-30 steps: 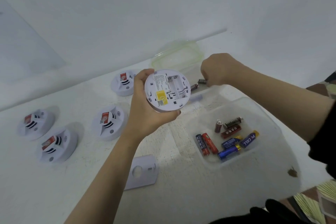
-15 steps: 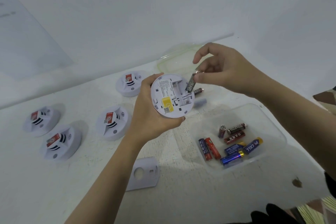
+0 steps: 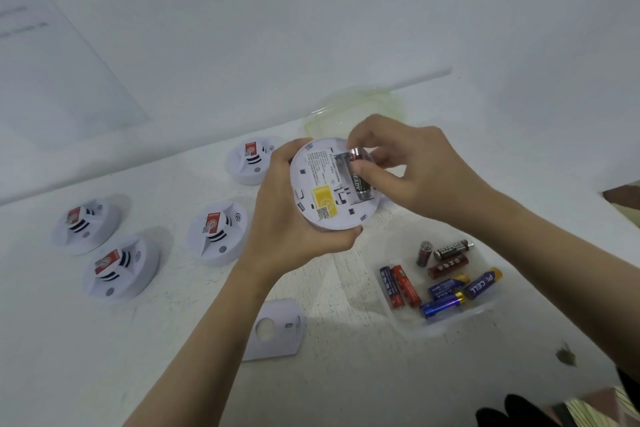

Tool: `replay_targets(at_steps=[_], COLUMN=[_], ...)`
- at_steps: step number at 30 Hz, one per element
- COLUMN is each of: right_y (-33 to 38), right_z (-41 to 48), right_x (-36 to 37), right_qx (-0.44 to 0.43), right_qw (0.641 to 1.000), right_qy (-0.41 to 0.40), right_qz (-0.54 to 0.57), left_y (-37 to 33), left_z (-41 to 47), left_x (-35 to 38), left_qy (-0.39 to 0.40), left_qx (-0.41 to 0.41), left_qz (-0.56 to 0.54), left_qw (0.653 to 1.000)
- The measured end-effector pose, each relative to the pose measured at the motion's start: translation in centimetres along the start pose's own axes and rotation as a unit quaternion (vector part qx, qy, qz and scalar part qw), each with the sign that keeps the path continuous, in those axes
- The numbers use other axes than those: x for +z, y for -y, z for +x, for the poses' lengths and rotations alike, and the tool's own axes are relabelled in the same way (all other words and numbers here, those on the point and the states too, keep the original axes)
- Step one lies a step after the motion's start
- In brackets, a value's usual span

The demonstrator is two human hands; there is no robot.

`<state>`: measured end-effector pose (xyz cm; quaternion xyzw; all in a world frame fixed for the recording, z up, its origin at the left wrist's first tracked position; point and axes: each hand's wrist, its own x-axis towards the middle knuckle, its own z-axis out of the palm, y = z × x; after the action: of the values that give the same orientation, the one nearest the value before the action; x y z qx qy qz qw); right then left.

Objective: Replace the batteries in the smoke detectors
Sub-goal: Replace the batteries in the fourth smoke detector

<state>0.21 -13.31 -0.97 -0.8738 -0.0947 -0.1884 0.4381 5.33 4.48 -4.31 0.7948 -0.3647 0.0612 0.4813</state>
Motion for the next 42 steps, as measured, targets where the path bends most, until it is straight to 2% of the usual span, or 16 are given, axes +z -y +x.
replay_targets(at_steps=[6, 13, 15, 17, 19, 20, 22, 24, 26, 28, 32, 35, 39, 40, 42], right_y=[-0.9, -1.4, -1.5, -1.3, -1.5, -1.8, -2.9, -4.4, -5.9, -6.9, -6.9, -6.4, -3.9, -3.0, -1.3], right_z=[-0.5, -0.2, 0.1, 0.5, 1.1, 1.6, 2.6, 3.6, 4.5, 4.9, 5.3, 5.4, 4.3, 3.8, 2.8], right_x=[0.7, 0.8, 0.7, 0.5, 0.3, 0.3, 0.2, -0.2, -0.4, -0.1, 0.5, 0.0, -0.3, -0.2, 0.1], right_qx=[-0.089, -0.172, -0.142, -0.055, 0.063, 0.101, 0.129, 0.147, 0.187, 0.210, 0.203, 0.191, 0.135, 0.112, 0.061], right_qw=[0.993, 0.978, 0.985, 0.998, 0.978, 0.969, 0.981, 0.987, 0.949, 0.916, 0.895, 0.920, 0.986, 0.993, 0.998], right_qy=[-0.036, -0.055, -0.021, 0.021, 0.013, -0.013, -0.032, 0.054, 0.165, 0.221, 0.251, 0.223, 0.062, 0.030, 0.015], right_qz=[-0.065, -0.108, -0.097, 0.031, 0.199, 0.225, 0.139, -0.045, -0.192, -0.261, -0.308, -0.261, -0.077, -0.031, 0.013], left_y=[-1.2, -0.7, -0.5, 0.0, 0.8, 1.3, 2.2, 2.7, 3.0, 3.2, 3.5, 3.7, 3.5, 3.4, 3.2], left_z=[0.2, 0.2, 0.5, 0.6, 0.6, 0.5, 0.3, -0.1, -0.4, -0.6, -0.8, -1.0, -1.2, -1.1, -1.0], left_x=[-0.6, -0.3, -0.5, -0.6, -0.7, -0.7, -0.7, -0.7, -0.7, -0.7, -0.9, -1.0, -1.1, -1.1, -1.1], left_qy=[-0.038, -0.086, -0.073, -0.061, -0.063, -0.061, -0.050, -0.042, -0.040, -0.045, -0.050, -0.053, -0.058, -0.057, -0.052], left_qx=[0.053, 0.040, 0.021, -0.007, -0.036, -0.047, -0.063, -0.074, -0.080, -0.082, -0.093, -0.098, -0.104, -0.108, -0.110], left_qz=[0.086, 0.095, 0.091, 0.078, 0.061, 0.056, 0.056, 0.060, 0.064, 0.066, 0.061, 0.067, 0.086, 0.088, 0.093], left_qw=[0.994, 0.991, 0.993, 0.995, 0.995, 0.995, 0.995, 0.995, 0.994, 0.993, 0.993, 0.991, 0.989, 0.989, 0.988])
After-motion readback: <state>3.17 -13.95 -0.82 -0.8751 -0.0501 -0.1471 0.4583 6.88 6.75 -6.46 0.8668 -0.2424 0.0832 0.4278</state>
